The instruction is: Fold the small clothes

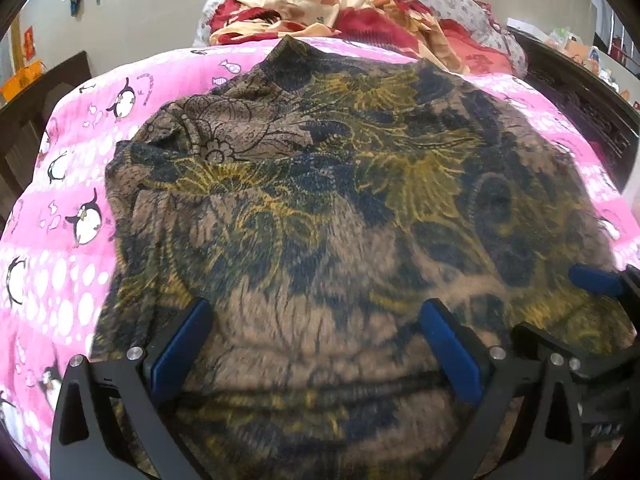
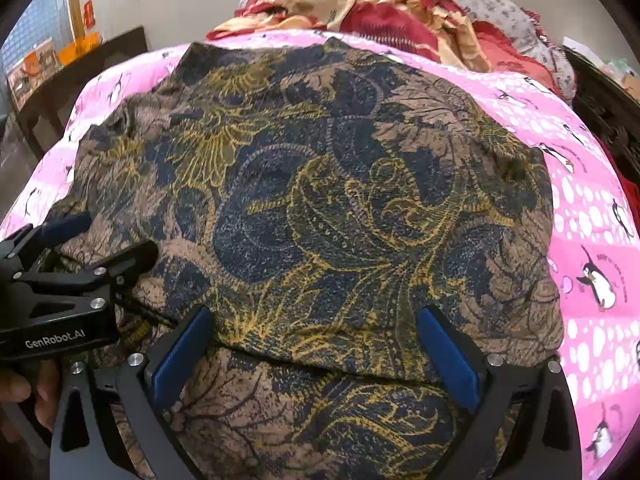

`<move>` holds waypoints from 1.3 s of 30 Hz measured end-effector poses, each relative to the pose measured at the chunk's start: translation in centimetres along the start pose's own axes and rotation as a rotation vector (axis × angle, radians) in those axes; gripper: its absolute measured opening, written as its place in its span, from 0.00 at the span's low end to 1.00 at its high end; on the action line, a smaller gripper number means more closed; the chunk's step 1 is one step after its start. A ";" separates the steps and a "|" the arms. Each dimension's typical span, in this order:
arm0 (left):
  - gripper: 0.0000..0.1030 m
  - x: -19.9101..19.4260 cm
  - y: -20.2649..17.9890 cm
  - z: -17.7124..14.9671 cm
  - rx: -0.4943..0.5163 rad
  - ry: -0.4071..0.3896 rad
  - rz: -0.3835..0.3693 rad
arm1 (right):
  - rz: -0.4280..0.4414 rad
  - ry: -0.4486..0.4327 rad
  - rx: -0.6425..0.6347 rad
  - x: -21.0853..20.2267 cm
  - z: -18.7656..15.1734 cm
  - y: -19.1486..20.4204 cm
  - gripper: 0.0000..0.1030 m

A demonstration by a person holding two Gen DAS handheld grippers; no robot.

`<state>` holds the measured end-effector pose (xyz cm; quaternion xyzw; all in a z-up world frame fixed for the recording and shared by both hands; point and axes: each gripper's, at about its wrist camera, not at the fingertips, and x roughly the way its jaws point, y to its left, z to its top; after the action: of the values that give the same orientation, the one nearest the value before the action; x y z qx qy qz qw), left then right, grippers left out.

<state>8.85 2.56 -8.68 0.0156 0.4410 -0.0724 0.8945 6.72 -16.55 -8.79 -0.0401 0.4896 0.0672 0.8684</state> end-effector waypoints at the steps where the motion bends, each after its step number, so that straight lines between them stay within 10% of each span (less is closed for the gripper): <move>1: 1.00 -1.1 0.2 -0.1 0.001 -0.002 -0.004 | -0.011 0.014 -0.006 -1.0 -0.2 0.0 1.00; 7: 1.00 -9.8 6.6 -4.1 0.022 0.006 0.025 | 0.030 -0.010 -0.031 -8.6 -5.4 -1.2 1.00; 13: 1.00 -12.1 12.3 -12.6 -0.088 0.189 0.081 | 0.109 0.029 0.069 -11.1 -12.6 -1.5 1.00; 25: 1.00 -14.8 10.8 -18.8 0.008 0.236 -0.238 | 0.000 -0.019 -0.002 -9.9 -16.6 0.1 1.00; 30: 1.00 -15.6 12.2 -18.6 -0.108 0.190 -0.430 | -0.001 -0.019 0.004 -10.1 -16.6 0.2 1.00; 39: 0.74 -15.6 11.1 -19.0 -0.115 0.211 -0.489 | 0.000 -0.008 0.004 -9.9 -16.3 0.0 1.00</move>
<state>-13.89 17.07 -8.38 -0.1348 0.5258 -0.2589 0.7989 -12.11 -19.53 -8.78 -0.0380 0.4862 0.0663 0.8705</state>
